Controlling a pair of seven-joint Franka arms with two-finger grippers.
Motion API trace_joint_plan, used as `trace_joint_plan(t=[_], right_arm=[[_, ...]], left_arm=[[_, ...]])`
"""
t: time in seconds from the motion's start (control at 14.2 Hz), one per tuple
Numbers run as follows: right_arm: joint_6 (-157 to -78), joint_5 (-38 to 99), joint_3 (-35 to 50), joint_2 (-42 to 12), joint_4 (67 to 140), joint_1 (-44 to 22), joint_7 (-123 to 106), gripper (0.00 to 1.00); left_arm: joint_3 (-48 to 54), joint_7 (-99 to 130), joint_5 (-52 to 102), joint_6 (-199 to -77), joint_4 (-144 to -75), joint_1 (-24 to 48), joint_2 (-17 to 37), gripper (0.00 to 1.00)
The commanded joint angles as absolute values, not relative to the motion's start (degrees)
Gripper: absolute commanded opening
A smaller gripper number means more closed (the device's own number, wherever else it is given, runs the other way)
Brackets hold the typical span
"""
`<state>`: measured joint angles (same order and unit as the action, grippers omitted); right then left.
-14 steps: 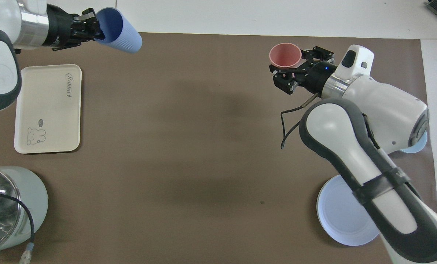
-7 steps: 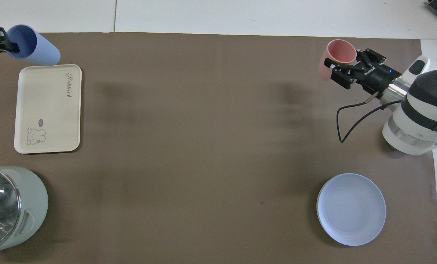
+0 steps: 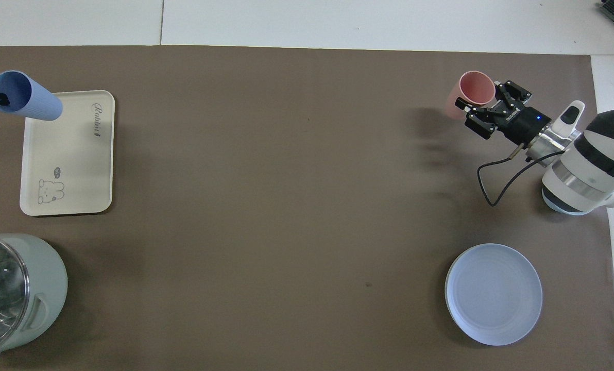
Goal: Place cup on tray
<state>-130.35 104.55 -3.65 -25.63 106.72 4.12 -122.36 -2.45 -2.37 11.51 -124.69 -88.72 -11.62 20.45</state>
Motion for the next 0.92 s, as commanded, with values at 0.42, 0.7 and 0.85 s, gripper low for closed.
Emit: trace_joint_plan(t=[0.42,0.7,0.85], right_arm=[[-128.5,107.75,-3.08,-26.54,110.56,4.84,-132.1,0.0],[-128.5,108.11,-3.08,-26.02,112.23,5.01,-134.82,0.37],[-128.41,108.28,-2.99,-25.93,112.32,5.1,-134.82,1.0]], left_arm=[[-1.76,-5.54,10.11,-126.92,-90.61,-15.03,25.75,0.0],[-1.67,-5.19,10.9,-124.64,-90.35,-14.24,25.75,0.0],[-1.67,-5.19,12.12,-123.23,-90.09,-14.24,25.75,0.0]])
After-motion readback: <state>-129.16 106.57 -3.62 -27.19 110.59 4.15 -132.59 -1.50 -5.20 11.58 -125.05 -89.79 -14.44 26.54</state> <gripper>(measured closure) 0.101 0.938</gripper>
